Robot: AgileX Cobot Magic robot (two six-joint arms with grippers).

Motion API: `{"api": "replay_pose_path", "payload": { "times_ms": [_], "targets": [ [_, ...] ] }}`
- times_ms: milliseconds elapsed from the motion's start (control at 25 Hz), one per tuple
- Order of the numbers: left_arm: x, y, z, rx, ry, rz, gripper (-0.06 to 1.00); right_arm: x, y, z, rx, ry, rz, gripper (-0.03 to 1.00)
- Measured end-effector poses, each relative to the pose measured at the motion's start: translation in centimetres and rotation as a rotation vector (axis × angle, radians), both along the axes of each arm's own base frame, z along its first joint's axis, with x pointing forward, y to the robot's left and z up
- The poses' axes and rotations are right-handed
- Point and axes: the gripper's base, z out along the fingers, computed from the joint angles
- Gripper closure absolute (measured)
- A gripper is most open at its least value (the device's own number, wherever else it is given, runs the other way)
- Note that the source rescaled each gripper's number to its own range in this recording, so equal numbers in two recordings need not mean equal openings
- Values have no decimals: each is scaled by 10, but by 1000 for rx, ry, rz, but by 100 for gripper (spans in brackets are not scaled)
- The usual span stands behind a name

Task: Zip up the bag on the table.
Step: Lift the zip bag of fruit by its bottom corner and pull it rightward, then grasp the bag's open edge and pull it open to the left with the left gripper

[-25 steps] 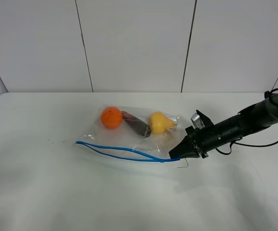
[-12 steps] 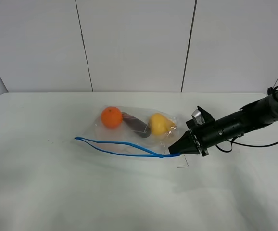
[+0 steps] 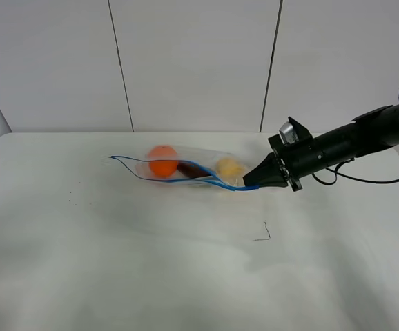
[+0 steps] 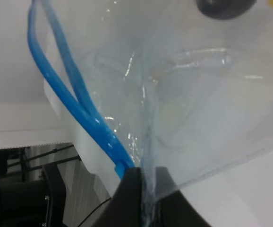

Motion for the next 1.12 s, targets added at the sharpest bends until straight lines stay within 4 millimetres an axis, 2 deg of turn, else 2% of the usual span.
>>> {"api": "replay_pose_path", "payload": {
  "times_ms": [920, 1120],
  "targets": [
    [0, -1, 0, -20, 0, 2, -5, 2, 0, 2, -5, 2, -1, 97],
    [7, -6, 23, 12, 23, -79, -5, 2, 0, 2, -8, 2, 2, 97]
  ]
}}
